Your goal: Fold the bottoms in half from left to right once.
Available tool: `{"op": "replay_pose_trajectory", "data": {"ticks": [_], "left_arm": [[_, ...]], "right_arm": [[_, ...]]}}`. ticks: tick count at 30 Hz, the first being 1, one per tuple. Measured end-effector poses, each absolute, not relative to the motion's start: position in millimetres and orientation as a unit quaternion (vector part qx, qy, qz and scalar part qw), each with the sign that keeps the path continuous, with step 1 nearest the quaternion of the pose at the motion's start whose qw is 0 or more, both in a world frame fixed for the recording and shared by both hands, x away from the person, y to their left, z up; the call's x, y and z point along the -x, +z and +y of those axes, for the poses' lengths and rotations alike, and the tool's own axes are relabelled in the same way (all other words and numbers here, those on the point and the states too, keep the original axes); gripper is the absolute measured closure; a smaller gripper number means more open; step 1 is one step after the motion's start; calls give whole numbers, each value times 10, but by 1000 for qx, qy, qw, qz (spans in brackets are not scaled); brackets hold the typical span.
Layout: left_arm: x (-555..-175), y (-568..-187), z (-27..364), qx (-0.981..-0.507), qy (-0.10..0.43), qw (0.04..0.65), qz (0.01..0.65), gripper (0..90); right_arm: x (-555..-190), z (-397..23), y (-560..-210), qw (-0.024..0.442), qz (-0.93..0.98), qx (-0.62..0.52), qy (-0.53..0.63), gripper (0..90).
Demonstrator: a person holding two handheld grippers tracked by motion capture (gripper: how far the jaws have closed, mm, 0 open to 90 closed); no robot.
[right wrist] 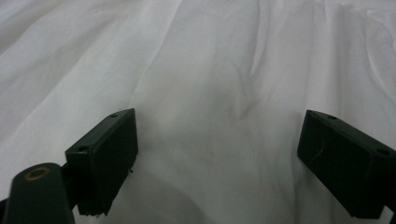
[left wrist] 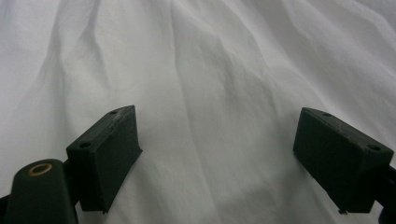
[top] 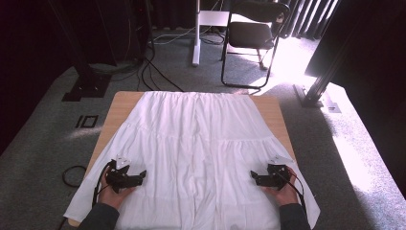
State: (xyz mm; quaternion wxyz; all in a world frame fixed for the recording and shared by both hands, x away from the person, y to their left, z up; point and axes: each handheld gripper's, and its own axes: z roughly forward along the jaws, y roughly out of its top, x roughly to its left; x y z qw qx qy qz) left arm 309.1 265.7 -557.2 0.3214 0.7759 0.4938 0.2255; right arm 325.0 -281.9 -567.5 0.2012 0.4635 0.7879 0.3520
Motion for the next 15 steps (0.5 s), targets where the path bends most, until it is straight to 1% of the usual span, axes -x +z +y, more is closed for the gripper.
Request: {"op": "replay_pose_trajectory", "data": {"ticks": [6,10,15], "left_arm": [[-3090,-5572,2657,-775,226,321,495,151],[-3086,-5569,2664,-772,228,322,498,184],[-3092,-5568,2661,-768,230,323,504,199]], "right_arm": [[-3255,-2814,-5674,200,789,-462,352,116],[-3248,-2809,-5675,202,788,-464,351,118],[-3239,-2799,-5676,202,789,-462,352,118]]}}
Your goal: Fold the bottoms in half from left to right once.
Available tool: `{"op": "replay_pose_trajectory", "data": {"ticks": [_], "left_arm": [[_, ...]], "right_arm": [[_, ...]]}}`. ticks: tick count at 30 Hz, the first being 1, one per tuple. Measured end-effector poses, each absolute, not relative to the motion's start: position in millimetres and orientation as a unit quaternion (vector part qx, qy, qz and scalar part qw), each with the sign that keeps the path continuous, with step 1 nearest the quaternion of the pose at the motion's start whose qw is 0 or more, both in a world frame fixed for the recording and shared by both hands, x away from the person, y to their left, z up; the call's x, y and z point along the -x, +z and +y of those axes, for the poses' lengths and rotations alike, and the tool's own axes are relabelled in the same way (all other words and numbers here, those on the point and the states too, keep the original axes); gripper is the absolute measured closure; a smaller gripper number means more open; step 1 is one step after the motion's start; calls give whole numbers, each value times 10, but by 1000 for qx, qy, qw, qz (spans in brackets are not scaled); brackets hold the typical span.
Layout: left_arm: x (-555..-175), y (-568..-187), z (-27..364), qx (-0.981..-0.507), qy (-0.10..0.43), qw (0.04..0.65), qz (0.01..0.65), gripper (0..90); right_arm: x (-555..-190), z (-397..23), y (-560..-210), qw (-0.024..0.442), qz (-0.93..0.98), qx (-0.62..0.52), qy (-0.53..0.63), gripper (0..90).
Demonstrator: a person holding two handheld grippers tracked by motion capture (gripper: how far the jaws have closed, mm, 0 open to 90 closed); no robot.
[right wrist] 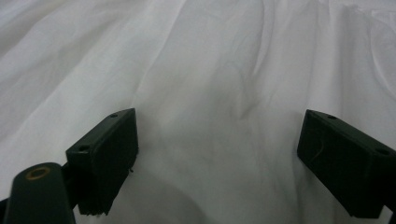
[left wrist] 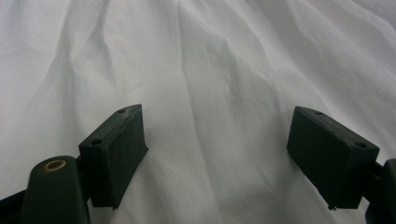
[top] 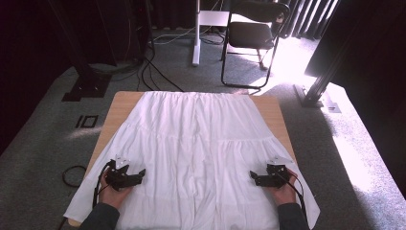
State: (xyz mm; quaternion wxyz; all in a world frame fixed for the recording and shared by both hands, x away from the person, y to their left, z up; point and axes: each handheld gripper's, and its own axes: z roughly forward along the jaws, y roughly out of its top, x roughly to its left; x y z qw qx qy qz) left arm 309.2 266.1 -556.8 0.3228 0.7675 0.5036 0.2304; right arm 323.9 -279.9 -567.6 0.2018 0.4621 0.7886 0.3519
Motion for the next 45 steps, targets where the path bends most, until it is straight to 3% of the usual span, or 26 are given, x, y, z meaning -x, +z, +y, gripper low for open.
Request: {"op": "replay_pose_trajectory", "data": {"ticks": [6,11,17,29,45], "left_arm": [[-3088,-5566,2658,-768,231,322,504,200],[-3038,-5500,2698,-767,221,339,498,364],[-2972,-5383,2772,-760,243,344,495,310],[-2922,-5262,3287,-735,265,325,533,212],[-2887,-5390,3672,-722,249,306,568,162]], "right_arm": [[-3223,-2793,-5675,203,787,-464,353,135],[-3223,-2794,-5675,203,787,-464,353,135],[-3223,-2793,-5675,203,787,-464,353,135],[-3218,-2790,-5675,204,785,-466,353,136],[-3218,-2790,-5675,204,785,-466,353,136]]}}
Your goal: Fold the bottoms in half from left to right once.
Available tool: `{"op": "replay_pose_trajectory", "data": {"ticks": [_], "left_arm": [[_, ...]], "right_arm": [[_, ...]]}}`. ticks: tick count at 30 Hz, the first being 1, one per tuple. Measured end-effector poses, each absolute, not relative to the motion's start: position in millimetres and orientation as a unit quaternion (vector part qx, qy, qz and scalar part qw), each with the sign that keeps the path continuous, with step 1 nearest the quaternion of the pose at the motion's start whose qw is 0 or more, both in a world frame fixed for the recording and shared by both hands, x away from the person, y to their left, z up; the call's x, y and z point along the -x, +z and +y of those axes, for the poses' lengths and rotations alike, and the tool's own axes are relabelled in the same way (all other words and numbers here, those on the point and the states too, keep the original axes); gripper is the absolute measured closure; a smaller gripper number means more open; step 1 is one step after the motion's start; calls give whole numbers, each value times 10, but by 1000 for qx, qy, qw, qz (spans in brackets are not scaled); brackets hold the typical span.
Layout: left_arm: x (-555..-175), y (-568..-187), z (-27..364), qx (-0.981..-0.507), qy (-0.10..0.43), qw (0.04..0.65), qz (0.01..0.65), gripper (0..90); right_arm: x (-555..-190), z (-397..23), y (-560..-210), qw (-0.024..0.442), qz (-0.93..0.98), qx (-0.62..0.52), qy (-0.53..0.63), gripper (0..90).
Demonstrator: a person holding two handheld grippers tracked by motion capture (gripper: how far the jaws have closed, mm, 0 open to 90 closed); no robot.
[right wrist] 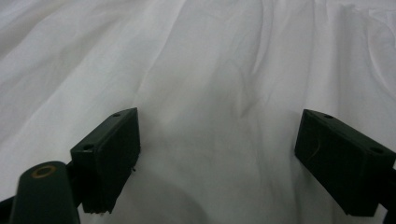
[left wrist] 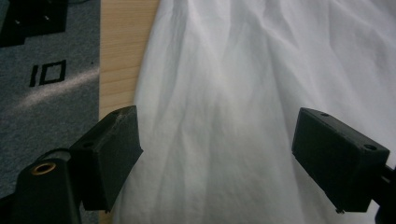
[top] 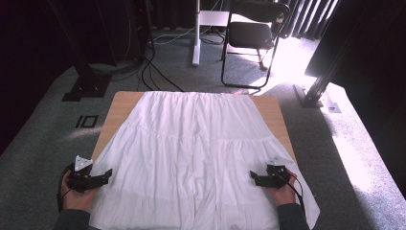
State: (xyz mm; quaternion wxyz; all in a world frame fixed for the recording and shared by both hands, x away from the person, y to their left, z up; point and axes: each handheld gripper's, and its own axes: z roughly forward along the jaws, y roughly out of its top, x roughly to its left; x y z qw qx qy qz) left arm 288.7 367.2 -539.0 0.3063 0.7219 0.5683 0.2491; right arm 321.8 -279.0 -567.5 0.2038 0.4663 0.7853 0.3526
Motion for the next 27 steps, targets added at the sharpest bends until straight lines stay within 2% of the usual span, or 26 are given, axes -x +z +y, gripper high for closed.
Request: {"op": "replay_pose_trajectory", "data": {"ticks": [9,17,22,24,25,26,27], "left_arm": [[-2952,-5454,3727,-716,246,291,585,106],[-2991,-5521,3692,-732,233,282,574,101],[-3005,-5519,3717,-726,237,279,582,105],[-2998,-5506,3729,-723,238,278,586,126],[-2993,-5500,3732,-720,240,279,588,175],[-2983,-5486,3740,-720,241,282,586,243],[-2971,-5470,3751,-722,240,284,583,357]], "right_arm": [[-3218,-2791,-5675,204,785,-466,353,136],[-3218,-2791,-5675,204,785,-466,353,136],[-3217,-2790,-5675,204,785,-466,353,136],[-3218,-2791,-5675,204,785,-466,353,136],[-3218,-2790,-5675,204,785,-466,353,136],[-3217,-2790,-5675,204,785,-466,353,136],[-3218,-2791,-5675,204,785,-466,353,136]]}}
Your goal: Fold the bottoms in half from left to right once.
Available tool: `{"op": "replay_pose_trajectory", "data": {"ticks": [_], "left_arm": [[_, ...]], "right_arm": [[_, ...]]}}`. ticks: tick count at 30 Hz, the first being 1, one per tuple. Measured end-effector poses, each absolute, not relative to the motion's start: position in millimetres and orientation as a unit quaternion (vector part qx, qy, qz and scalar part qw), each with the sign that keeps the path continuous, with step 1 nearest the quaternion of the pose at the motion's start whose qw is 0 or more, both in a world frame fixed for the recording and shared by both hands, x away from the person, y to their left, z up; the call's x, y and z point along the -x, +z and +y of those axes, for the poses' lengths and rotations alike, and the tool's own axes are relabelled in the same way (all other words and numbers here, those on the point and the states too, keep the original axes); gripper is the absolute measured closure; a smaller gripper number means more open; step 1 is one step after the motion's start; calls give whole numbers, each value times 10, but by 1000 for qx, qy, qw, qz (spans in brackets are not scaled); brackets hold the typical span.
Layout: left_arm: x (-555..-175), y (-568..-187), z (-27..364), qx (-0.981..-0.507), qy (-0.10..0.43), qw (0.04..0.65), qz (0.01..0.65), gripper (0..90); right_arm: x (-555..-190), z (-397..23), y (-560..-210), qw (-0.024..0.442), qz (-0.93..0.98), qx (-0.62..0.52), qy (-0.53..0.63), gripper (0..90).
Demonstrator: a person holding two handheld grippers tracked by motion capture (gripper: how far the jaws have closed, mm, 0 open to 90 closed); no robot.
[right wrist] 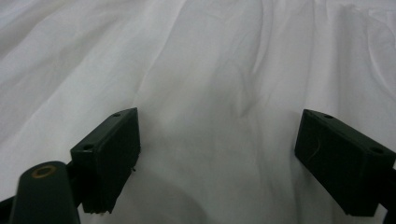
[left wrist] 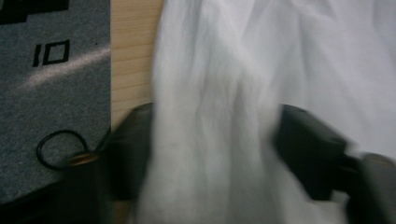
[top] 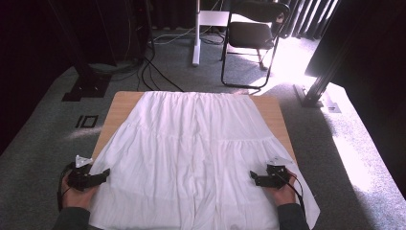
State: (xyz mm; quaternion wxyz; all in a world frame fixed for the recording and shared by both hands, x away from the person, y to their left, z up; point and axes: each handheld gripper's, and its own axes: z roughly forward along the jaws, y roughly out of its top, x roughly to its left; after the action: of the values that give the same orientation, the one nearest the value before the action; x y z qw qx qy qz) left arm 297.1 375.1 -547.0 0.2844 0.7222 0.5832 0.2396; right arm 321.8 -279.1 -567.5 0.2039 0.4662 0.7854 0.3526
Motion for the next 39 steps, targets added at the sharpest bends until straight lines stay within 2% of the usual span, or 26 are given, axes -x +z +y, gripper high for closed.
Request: {"op": "replay_pose_trajectory", "data": {"ticks": [2,3,6,7,9,13,29,35,39], "left_arm": [[-2962,-5451,3764,-724,235,288,581,571],[-2962,-5443,3767,-725,232,287,581,647],[-2962,-5425,3751,-735,241,271,573,845],[-2964,-5417,3743,-736,252,258,573,866],[-2966,-5405,3756,-733,267,239,579,874],[-2931,-5344,3895,-718,279,242,590,882],[-2691,-5113,4697,-639,323,230,660,884],[-2682,-5015,4692,-634,331,236,658,883],[-2614,-4762,4530,-640,330,303,624,883]], "right_arm": [[-3218,-2791,-5675,204,785,-466,353,136],[-3217,-2790,-5675,204,785,-466,353,136],[-3218,-2791,-5675,204,785,-466,353,136],[-3218,-2791,-5675,204,785,-466,353,136],[-3218,-2790,-5675,204,785,-466,353,136],[-3215,-2796,-5673,206,783,-470,353,156],[-3213,-2801,-5672,207,781,-471,354,167],[-3212,-2905,-5673,211,773,-484,351,167],[-3204,-2915,-5674,213,772,-485,350,167]]}}
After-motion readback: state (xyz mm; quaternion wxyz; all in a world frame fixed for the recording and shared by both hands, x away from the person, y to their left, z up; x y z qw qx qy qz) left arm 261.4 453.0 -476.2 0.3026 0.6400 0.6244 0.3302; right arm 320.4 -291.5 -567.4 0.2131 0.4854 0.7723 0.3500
